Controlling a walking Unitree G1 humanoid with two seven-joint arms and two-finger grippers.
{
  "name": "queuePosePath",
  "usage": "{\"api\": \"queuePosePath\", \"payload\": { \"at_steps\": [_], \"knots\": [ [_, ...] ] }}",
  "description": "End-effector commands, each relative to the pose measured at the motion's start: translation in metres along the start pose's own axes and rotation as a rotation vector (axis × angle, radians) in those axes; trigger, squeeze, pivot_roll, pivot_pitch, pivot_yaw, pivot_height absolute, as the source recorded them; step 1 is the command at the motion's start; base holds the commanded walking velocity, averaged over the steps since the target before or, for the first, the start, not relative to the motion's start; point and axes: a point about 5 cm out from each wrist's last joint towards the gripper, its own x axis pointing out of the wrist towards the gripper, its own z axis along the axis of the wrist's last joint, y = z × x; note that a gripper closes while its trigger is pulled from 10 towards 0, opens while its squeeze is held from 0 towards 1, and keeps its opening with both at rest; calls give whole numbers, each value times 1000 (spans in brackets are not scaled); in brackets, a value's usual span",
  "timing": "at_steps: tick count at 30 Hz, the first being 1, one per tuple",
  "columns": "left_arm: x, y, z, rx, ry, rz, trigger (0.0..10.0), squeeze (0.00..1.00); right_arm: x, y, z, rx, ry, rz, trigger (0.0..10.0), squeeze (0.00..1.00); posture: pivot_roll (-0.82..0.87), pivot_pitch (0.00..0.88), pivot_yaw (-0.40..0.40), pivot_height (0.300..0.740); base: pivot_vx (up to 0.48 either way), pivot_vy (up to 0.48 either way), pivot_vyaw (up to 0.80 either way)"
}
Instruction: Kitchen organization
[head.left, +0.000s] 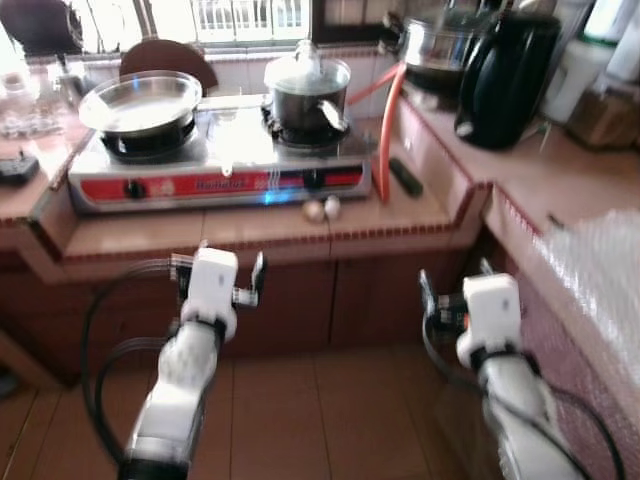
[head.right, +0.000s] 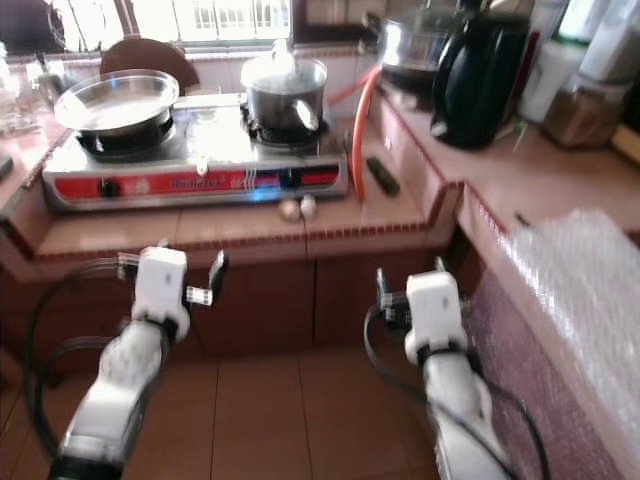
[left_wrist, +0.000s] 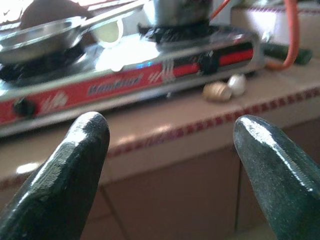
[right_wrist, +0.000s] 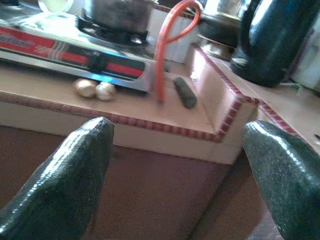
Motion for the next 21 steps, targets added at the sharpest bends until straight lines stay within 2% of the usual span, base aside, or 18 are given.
{"api": "queuePosePath", "payload": {
  "at_steps": [1,9,13,20,21],
  "knots": [
    [0,0,-2,5,2,-8,10000,0,0,0,-3,-4,7,8,10000,0,151,0,-9,740,-300,0,0],
    [-4,3,-25,32,74,-17,10000,0,-3,1,-16,-15,48,18,10000,0,146,0,-14,740,0,0,0],
    [-7,4,-46,46,149,-22,10000,0,-6,4,-31,3,104,17,10000,0,137,0,-17,740,0,0,0],
    [-15,0,-85,48,293,-72,10000,0,-17,8,-80,101,287,0,10000,0,124,0,-21,740,0,0,0],
    [-18,-3,-95,51,338,-93,10000,0,-24,10,-99,141,369,-11,10000,0,116,0,-23,740,0,0,0]
  ]
}}
